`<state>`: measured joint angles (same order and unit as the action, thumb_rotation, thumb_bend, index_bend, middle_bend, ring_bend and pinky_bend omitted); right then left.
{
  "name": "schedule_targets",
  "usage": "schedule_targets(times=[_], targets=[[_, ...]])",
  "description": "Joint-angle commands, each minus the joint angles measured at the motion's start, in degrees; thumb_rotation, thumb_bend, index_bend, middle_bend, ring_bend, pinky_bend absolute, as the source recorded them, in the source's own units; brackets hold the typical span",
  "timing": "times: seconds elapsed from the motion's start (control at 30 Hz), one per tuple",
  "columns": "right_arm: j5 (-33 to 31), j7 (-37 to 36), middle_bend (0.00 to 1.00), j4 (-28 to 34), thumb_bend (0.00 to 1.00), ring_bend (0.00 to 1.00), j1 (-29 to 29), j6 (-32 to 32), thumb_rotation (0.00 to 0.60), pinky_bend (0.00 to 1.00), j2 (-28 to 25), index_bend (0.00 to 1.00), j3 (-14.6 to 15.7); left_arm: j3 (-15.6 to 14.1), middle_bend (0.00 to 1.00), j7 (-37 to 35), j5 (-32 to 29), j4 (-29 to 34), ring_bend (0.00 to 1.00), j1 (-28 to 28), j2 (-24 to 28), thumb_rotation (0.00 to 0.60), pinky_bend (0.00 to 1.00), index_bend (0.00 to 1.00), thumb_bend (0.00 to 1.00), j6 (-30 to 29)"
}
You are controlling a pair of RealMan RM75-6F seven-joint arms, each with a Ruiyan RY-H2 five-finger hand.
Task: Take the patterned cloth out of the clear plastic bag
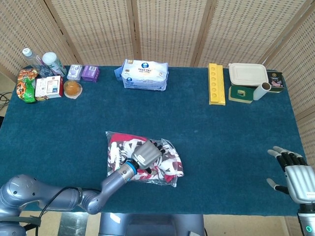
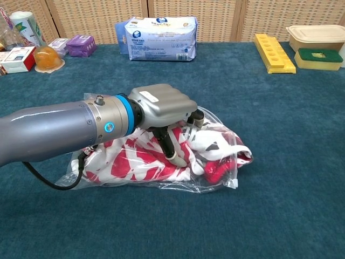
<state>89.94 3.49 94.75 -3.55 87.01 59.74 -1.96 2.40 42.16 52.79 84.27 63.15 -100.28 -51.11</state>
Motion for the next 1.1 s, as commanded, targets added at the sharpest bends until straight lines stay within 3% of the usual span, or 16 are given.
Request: schedule_targets(times=[0.03, 0.33, 0.47, 0.6, 0.87, 1.1], targets=[[-0.2, 0.6, 0.22, 0.7, 0.19, 0.23, 0.1, 0.2, 0.600, 0.22, -0.3, 0.24, -0.2, 1.4, 0.52, -7.9, 8.8, -5.3, 0.55, -1.0, -1.9, 0.600, 0.61, 0.66, 0.42, -1.1], [-0.1, 2.4, 0.22, 2.6, 0.19, 0.23, 0.0, 0.1, 0.600, 0.22, -0.5, 0.24, -0.3, 1.6, 0.61, -25.4, 20.7, -14.6, 0.63, -3.0, -3.9, 0.600, 0.68, 0.75, 0.47, -3.1], [1.0, 3.6, 0.23, 3.6, 0.19, 0.23, -0.5, 0.2, 0.600, 0.23, -0.3, 0.24, -0.5, 3.0, 0.62, -42.0, 30.4, -23.5, 0.64, -4.3, -5.5, 0.600, 0.69, 0.76, 0.48, -12.9], [2.2, 4.1, 0.24, 4.1, 0.19, 0.25, -1.3, 0.5, 0.600, 0.25, 0.2, 0.24, -1.2, 3.1, 0.62, -59.5, 38.9, -37.9, 0.64, -3.9, -8.3, 0.600, 0.69, 0.76, 0.48, -24.1], [3.2, 4.7, 0.27, 4.9, 0.19, 0.29, -2.6, 0.3, 0.600, 0.31, 0.7, 0.24, -2.1, 2.8, 0.62, -69.5, 43.3, -48.9, 0.64, -2.2, -10.6, 0.600, 0.68, 0.76, 0.46, -31.0], [5.4, 5.9, 0.29, 6.2, 0.19, 0.33, -4.6, 0.4, 0.600, 0.35, 1.5, 0.24, -3.5, -0.2, 0.62, -74.3, 48.5, -57.5, 0.64, 1.1, -11.4, 0.600, 0.65, 0.76, 0.44, -35.5]])
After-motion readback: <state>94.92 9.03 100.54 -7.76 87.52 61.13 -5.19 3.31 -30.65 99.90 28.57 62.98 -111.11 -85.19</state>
